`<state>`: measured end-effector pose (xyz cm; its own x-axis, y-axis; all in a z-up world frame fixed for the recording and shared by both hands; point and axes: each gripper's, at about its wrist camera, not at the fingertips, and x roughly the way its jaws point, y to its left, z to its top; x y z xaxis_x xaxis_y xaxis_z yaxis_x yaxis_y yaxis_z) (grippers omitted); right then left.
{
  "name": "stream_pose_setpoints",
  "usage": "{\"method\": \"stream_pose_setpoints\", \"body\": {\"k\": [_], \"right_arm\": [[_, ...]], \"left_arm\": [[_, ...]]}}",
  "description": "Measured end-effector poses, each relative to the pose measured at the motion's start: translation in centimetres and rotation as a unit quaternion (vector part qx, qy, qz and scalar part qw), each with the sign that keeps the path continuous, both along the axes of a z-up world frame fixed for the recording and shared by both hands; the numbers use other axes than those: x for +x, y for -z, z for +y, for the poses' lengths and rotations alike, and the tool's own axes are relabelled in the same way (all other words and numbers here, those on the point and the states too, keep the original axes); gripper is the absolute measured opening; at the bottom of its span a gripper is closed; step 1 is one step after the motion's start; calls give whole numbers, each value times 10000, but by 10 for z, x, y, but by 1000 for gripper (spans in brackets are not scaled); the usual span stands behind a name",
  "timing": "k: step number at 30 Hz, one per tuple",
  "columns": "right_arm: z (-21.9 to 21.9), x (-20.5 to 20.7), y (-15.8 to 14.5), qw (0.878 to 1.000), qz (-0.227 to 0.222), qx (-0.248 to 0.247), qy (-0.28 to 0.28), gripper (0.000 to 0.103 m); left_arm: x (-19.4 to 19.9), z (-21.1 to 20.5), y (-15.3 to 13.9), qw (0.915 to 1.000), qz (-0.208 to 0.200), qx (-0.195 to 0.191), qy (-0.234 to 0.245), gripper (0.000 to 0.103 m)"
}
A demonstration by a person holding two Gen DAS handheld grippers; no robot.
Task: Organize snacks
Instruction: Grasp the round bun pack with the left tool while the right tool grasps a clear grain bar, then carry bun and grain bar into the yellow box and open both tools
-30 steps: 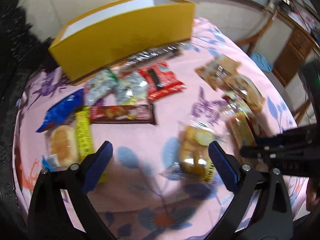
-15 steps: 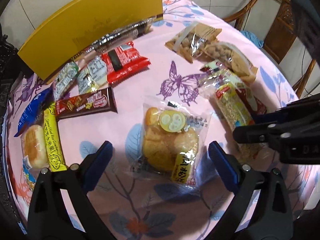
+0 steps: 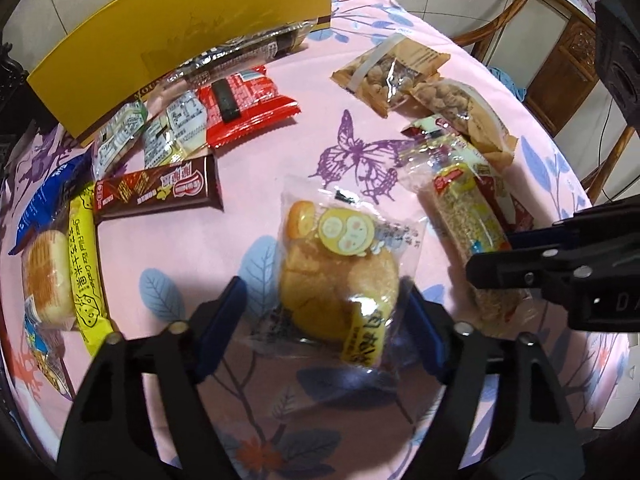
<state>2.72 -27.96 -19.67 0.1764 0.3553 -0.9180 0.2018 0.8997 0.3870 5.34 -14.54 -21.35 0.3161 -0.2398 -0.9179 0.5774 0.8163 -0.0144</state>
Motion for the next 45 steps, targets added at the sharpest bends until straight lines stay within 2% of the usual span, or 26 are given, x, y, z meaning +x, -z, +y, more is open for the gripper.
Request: {"method": "stream_pose_setpoints", "body": {"k": [3,10,14,19,23,27,33,37,43,44,45], "right_arm": [[0,0,0,10000,12,7,-32,28],[5,0,-12,9999,-168,0,-34,28],[9,8,-32,9991,-417,15,-114,28],[14,29,-63,9963,-836,63,-199,28],[17,61,-89,9921,-1214,13,-330,28],[17,111,-118,9857,-1649,31,-338,28],[10,189,-151,9762,-2149,-62,-272,28],[12,235,-159,9727,-2294,-213,-277,28],[14,291,-150,9747,-2203,-317,-199,28],[15,299,-145,9762,-2123,-382,-205,29],[15,306,-138,9785,-1997,-464,-212,30]], "left_arm": [[-2,3,-5,10000,-71,12,-49,58],[6,28,-19,9985,-55,-167,-521,57],[12,45,-47,9965,-328,-321,-698,57],[34,67,-86,9902,-729,-556,-1055,57],[67,77,-114,9844,-952,-669,-1318,57],[104,81,-138,9784,-1179,-723,-1535,57],[188,78,-162,9696,-1344,-731,-1910,57],[236,77,-165,9653,-1256,-795,-2149,57],[293,69,-148,9678,-1067,-515,-2222,57],[300,67,-145,9680,-1036,-452,-2240,62],[304,66,-143,9677,-1019,-390,-2274,77]]}}
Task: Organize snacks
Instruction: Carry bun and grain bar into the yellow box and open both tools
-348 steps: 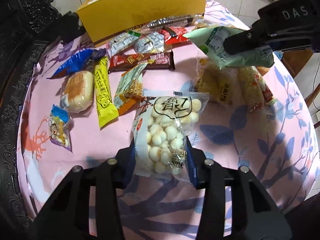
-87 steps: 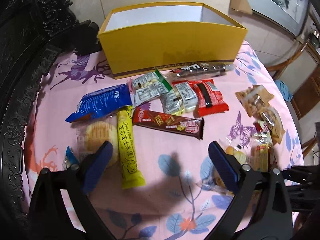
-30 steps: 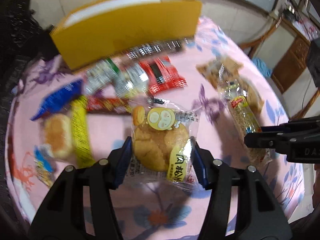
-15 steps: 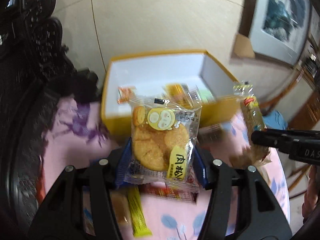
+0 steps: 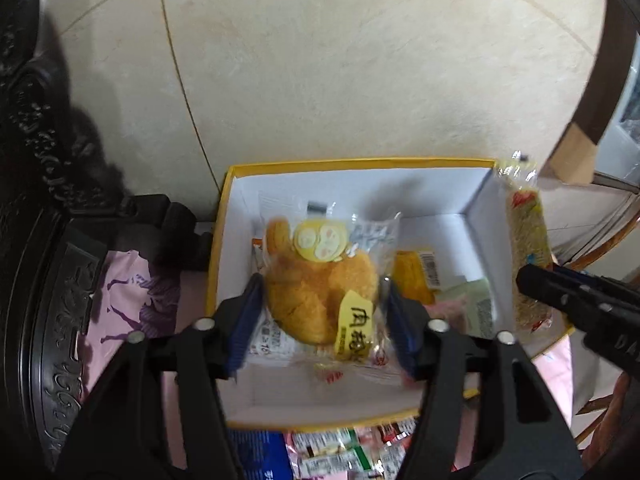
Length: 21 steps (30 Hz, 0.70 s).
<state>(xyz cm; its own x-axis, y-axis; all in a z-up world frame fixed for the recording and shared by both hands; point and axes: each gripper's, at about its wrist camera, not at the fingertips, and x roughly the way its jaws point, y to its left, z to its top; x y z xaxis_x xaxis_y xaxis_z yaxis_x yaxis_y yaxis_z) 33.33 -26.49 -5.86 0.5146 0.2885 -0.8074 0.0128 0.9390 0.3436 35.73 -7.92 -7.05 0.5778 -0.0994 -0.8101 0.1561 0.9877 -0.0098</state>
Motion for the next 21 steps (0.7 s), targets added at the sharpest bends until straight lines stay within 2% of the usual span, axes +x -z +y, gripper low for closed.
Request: {"method": "stream_pose_setpoints", "body": {"k": [1,3,6,9,12,16,21], "right_arm": [[1,3,3,9999,97,-58,18,31],[-3,5,9,9997,226,-80,-27,33],[-12,-14,7,9998,178,-10,-82,55],[-31,-47,4,9999,92,94,-53,55],[-48,-92,12,9996,251,102,-54,56],[-57,-149,36,9983,556,-128,-72,55],[-64,-209,78,9930,1136,-332,26,55]], "left_arm": [[2,0,0,9999,-37,74,-62,83],[-4,1,-7,9996,-275,91,-1,85],[-25,5,-16,9988,-490,23,73,88],[-53,11,-18,9982,-573,-104,116,89],[-81,14,-14,9983,-536,-170,119,89],[-127,17,4,9989,-405,-129,195,89],[-169,28,33,9997,81,-190,149,89]]}}
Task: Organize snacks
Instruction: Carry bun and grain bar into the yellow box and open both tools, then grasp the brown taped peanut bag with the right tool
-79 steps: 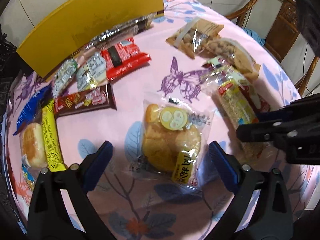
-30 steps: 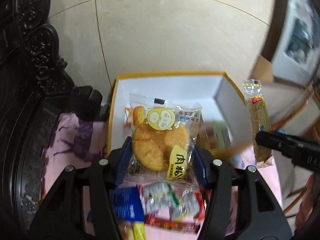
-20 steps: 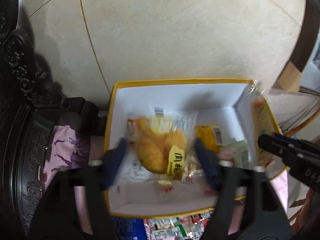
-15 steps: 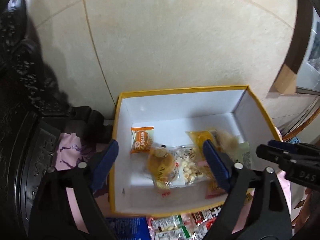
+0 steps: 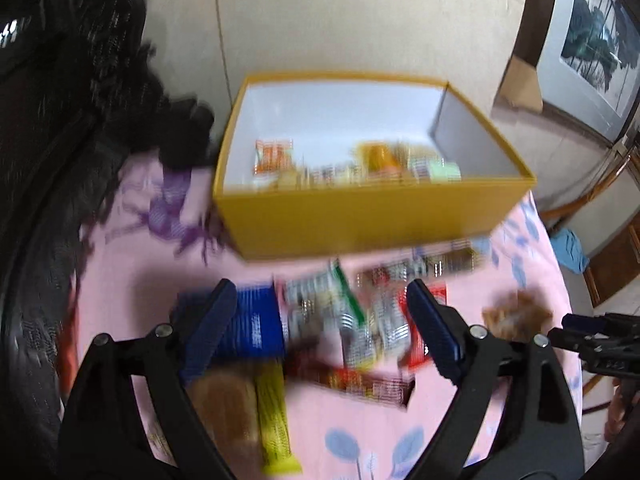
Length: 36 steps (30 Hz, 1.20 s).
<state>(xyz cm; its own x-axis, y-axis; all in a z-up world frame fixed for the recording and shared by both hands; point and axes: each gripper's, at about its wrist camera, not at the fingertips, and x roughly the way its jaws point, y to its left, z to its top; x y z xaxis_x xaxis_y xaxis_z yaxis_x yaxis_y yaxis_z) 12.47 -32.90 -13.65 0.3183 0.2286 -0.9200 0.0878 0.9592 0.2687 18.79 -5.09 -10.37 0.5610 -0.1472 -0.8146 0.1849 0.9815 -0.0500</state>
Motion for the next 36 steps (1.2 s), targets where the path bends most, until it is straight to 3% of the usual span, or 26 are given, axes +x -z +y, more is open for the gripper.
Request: {"method": "stream_pose_setpoints", "body": {"k": [6,20,22,25,31,36], "right_arm": [[-12,-28,32,9991,318,-120,270,55],[-4,-17,50,9987,428,-274,-20,57],[-5,-17,52,9990,417,-168,70,53],[-7,-19,51,9991,390,-7,138,44],[0,-27,28,9997,90,105,215,41],[17,-29,10,9981,-138,561,220,41]], "left_arm": [[-29,11,14,9998,204,49,-45,89],[-52,26,20,9996,229,142,-81,89],[-54,34,22,9995,244,164,-144,89],[-55,49,26,9989,284,231,-281,89],[-67,66,37,9981,328,440,-271,88],[-82,60,54,9974,439,560,-76,89]]}}
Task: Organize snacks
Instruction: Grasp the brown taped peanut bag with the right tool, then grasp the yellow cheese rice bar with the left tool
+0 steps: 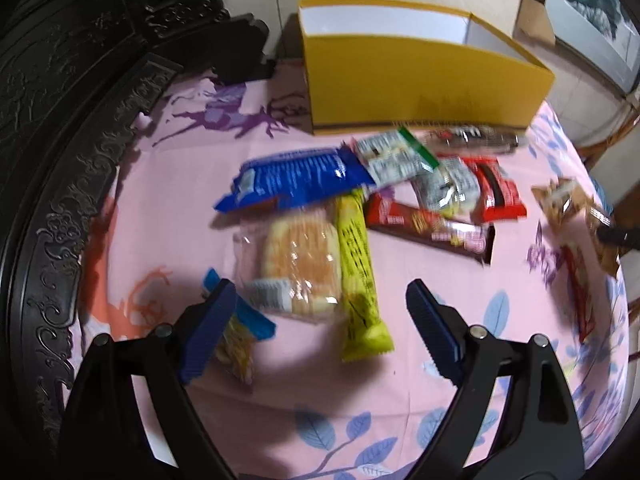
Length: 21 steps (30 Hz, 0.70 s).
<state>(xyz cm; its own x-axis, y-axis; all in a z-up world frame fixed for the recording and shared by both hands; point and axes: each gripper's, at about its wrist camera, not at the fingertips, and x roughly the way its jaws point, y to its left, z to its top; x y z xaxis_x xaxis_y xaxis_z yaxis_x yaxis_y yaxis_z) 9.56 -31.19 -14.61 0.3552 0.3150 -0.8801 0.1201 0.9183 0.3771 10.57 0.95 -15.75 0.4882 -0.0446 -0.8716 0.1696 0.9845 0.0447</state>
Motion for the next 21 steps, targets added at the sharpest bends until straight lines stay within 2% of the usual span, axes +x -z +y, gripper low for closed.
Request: {"method": "stream_pose_setpoints", "body": {"k": [5,9,13,16,18,21], "right_arm": [[22,0,3,9994,98,240,-228,41],[34,-3,10,9988,233,302,-303,41],[37,-5,15,9982,337,324,-376,41],[41,-4,18,9979,368,316,-423,42],[42,-3,18,9979,363,322,-437,42],[45,-2,16,9979,331,312,-459,42]], "left_arm": [[1,-19,22,9998,89,48,190,89],[4,-34,37,9991,-32,375,184,89],[-1,-43,33,9991,-34,212,353,89],[-5,-51,38,9983,10,259,519,89],[2,-48,51,9987,169,261,391,89],[16,-45,57,9991,127,336,225,89]]}}
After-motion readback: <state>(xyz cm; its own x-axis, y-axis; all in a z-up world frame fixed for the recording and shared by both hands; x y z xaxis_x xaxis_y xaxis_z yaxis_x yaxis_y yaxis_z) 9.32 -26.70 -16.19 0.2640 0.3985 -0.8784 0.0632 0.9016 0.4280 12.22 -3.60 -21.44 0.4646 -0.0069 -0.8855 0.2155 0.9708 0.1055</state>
